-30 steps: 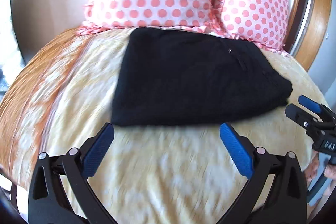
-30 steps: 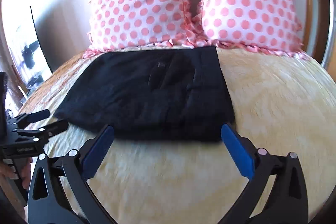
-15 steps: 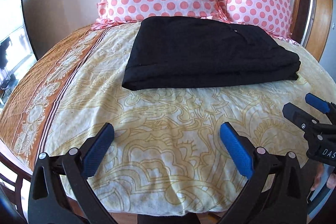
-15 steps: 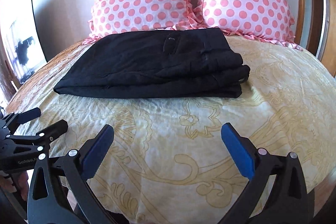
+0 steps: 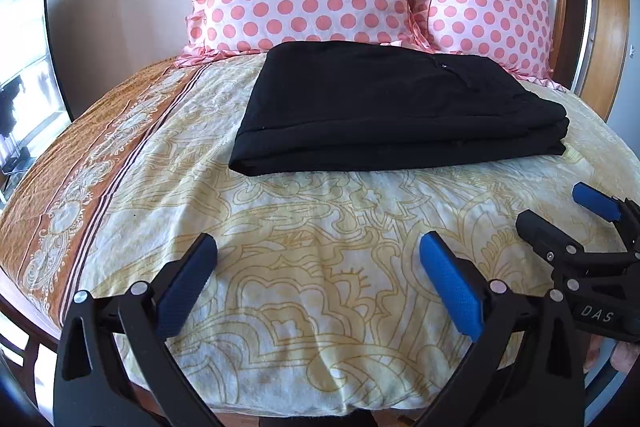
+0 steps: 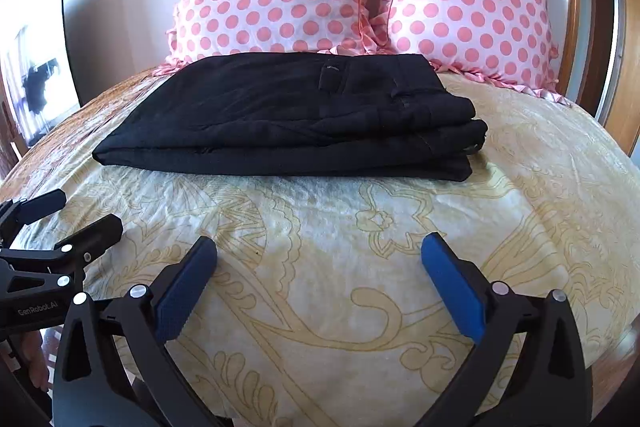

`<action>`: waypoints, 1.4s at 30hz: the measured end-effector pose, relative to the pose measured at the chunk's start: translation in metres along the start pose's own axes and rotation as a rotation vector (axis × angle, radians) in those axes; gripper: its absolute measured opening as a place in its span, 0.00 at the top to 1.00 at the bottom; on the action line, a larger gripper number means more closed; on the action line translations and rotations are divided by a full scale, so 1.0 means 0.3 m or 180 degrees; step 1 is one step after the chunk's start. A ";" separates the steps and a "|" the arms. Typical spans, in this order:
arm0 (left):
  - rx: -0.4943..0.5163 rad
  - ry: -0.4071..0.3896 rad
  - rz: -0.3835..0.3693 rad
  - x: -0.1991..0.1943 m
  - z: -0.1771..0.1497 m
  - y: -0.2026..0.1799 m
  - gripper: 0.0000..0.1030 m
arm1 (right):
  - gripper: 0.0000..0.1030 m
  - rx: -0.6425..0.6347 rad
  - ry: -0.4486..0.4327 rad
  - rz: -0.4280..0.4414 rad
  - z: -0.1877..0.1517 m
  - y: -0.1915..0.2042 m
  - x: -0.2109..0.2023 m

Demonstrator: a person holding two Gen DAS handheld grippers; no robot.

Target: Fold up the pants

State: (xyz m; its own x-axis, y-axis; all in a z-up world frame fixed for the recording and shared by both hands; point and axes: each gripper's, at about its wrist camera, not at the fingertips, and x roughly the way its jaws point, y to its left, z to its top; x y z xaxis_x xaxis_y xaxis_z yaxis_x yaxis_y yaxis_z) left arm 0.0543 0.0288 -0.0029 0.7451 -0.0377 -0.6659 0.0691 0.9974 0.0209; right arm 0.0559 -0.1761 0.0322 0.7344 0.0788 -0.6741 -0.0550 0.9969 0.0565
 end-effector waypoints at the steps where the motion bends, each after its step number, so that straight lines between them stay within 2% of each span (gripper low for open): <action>1: -0.0001 -0.0016 0.0004 -0.002 -0.002 0.000 0.02 | 0.01 -0.0004 -0.0012 -0.0004 -0.002 0.000 0.000; 15: -0.0036 -0.0124 0.0050 -0.010 -0.016 -0.004 0.02 | 0.01 0.0002 -0.0088 -0.0005 -0.010 0.000 -0.003; 42: -0.0037 -0.0132 0.0049 -0.012 -0.016 -0.002 0.02 | 0.01 -0.0001 -0.0099 -0.0008 -0.009 0.000 -0.005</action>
State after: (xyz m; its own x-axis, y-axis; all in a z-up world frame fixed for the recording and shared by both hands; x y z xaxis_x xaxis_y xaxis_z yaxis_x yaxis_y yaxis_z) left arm 0.0483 0.0287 -0.0042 0.7730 -0.0246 -0.6340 0.0499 0.9985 0.0221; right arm 0.0530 -0.1762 0.0313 0.7551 0.0762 -0.6511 -0.0534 0.9971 0.0548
